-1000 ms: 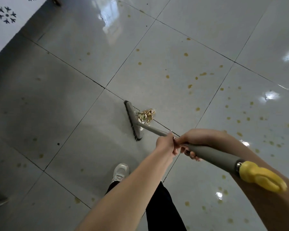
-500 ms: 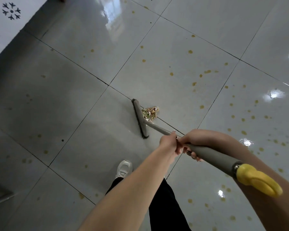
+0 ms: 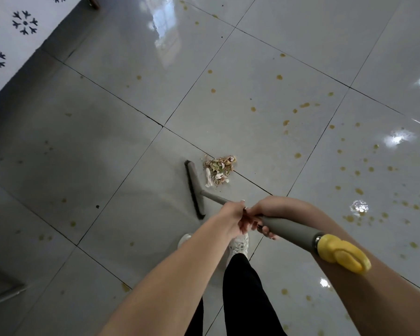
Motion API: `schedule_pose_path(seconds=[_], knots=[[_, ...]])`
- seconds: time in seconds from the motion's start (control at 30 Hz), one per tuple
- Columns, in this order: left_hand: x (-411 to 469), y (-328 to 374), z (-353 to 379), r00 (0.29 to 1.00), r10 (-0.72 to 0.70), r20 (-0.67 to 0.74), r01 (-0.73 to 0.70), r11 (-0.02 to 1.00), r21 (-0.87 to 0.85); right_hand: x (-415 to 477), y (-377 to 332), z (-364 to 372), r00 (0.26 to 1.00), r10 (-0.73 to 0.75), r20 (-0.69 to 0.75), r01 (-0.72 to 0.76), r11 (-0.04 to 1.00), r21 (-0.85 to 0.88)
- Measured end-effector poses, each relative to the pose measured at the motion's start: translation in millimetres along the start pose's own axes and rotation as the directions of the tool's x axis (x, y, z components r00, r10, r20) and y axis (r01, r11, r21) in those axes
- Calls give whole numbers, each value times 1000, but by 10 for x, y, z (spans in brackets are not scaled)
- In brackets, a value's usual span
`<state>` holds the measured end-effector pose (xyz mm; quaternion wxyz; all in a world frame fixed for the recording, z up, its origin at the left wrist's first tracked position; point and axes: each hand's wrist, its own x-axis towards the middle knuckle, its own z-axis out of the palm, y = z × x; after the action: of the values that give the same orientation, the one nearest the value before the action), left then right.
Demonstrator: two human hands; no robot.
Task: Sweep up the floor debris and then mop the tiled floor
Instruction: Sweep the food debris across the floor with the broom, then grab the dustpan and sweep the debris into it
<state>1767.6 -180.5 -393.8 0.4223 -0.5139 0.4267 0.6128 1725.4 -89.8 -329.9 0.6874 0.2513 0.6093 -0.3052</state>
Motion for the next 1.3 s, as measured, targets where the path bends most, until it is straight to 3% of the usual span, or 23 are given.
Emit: schedule_pose_path(seconds=[0.17,0.47,0.63,0.7,0.77,0.83,0.93,1.03,1.17,1.23,1.3], knots=[[-190,-11,149,998,47,31,-46,998,-48,-244,58,-7,993,-26,-112,18,997,-78],[-845,282,7,981,179,81,-184,981,56,-802,-220,-12,998,-57,-34,54,994,-99],[-1281,416,-165,962,258,93,-267,959,93,-1412,-331,141,988,-153,17,153,988,25],[-1459,499,-251,956,281,86,-286,957,50,-1699,-280,280,956,-289,-49,293,942,163],[-1627,560,-336,954,283,94,-285,959,4,-1963,-219,470,850,-506,-145,526,809,262],[-1773,602,-384,954,279,105,-275,960,-54,-2160,-173,661,739,-631,-235,673,685,277],[-2021,619,-388,941,293,171,-275,954,-117,-2366,-106,910,667,-667,-333,743,556,373],[-2298,585,-331,905,342,252,-329,940,-94,-2487,29,1124,532,-741,-410,841,407,356],[-2607,480,-244,897,324,299,-357,932,60,-2486,179,1323,295,-686,-665,904,425,-37],[-2737,367,-136,905,303,298,-369,909,194,-2472,261,1345,121,-614,-780,831,492,-259],[-2845,250,-17,910,277,310,-360,897,257,-2476,393,1307,11,-558,-830,750,553,-362]])
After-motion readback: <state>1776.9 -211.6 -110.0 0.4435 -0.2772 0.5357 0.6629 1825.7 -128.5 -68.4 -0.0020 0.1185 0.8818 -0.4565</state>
